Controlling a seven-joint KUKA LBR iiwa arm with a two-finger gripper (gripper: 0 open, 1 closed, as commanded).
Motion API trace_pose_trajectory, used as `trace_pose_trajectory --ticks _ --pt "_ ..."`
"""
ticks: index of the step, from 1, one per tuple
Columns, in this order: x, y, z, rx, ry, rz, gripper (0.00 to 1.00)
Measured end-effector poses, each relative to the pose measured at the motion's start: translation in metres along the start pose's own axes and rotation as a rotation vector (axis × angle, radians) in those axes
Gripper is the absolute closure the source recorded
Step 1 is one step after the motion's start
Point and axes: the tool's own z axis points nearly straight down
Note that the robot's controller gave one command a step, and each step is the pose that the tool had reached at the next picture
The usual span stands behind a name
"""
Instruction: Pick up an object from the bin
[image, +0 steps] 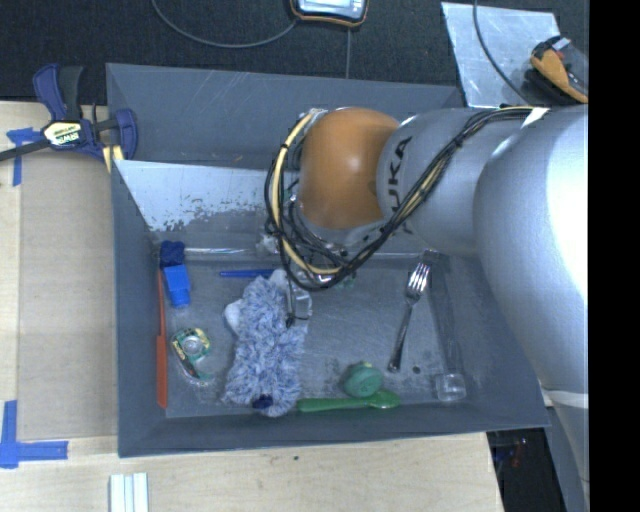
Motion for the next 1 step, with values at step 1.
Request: trace_pose_trajectory --ticks 1 --pt "0.0051 0.0013 -0.0816 0.000 -0.013 0.075 0.00"
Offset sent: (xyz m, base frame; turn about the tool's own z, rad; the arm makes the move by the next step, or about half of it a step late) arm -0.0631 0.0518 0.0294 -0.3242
